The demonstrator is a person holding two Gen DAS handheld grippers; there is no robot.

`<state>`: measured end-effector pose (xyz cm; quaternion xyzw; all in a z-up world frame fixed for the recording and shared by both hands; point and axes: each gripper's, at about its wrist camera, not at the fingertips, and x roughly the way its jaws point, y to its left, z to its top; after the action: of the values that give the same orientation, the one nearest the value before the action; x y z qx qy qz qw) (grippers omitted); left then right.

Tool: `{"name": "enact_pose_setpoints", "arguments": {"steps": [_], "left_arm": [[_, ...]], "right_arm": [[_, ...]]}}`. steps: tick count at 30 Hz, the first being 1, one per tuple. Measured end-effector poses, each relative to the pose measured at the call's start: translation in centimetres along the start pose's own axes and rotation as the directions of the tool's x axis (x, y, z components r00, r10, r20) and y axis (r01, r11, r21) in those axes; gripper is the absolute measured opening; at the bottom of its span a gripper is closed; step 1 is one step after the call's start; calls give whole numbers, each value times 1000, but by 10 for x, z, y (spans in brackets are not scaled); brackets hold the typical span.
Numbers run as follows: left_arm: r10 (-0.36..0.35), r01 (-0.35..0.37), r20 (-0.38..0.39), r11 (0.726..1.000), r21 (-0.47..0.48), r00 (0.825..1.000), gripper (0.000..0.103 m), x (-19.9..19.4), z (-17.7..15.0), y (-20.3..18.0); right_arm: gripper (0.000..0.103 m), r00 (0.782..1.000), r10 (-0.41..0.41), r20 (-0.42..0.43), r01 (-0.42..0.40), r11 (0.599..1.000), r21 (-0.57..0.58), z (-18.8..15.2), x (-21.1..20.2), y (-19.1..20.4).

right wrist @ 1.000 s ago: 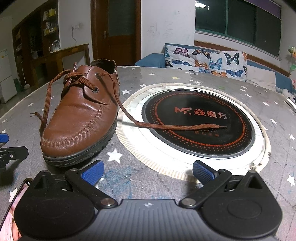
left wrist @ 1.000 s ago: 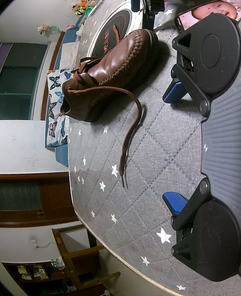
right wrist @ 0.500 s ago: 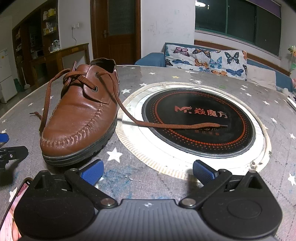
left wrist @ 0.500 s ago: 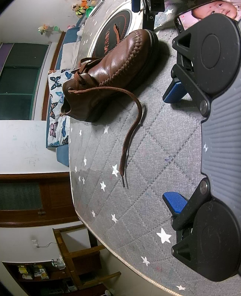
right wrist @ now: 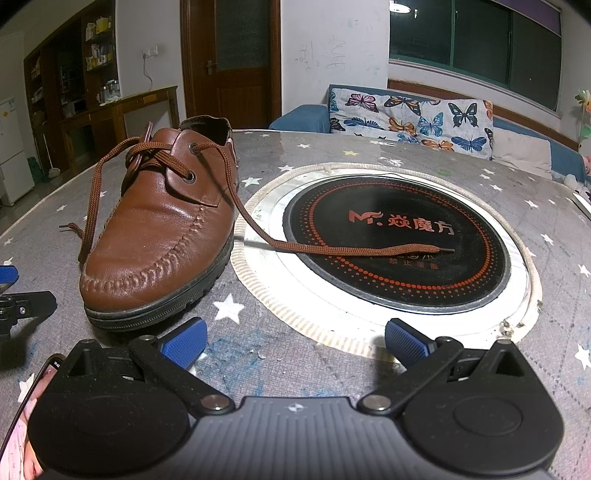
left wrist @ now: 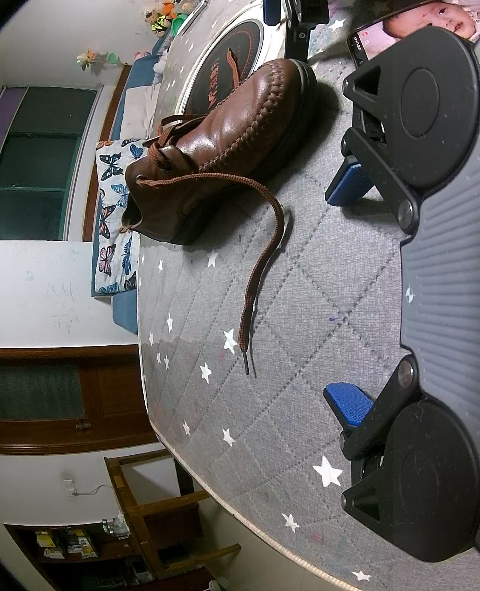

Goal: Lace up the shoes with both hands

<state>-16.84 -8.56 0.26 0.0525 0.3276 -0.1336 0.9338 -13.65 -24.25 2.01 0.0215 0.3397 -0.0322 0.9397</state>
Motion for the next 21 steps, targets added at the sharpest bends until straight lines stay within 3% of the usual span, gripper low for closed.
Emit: {"name": "enact_pose_setpoints", "arguments": {"steps": [21], "left_arm": [[17, -17, 0, 1000, -14, 1000, 103, 8, 5, -1]], "right_arm": [[103, 1000, 1, 0, -1, 1000, -1, 0, -1, -3]]}}
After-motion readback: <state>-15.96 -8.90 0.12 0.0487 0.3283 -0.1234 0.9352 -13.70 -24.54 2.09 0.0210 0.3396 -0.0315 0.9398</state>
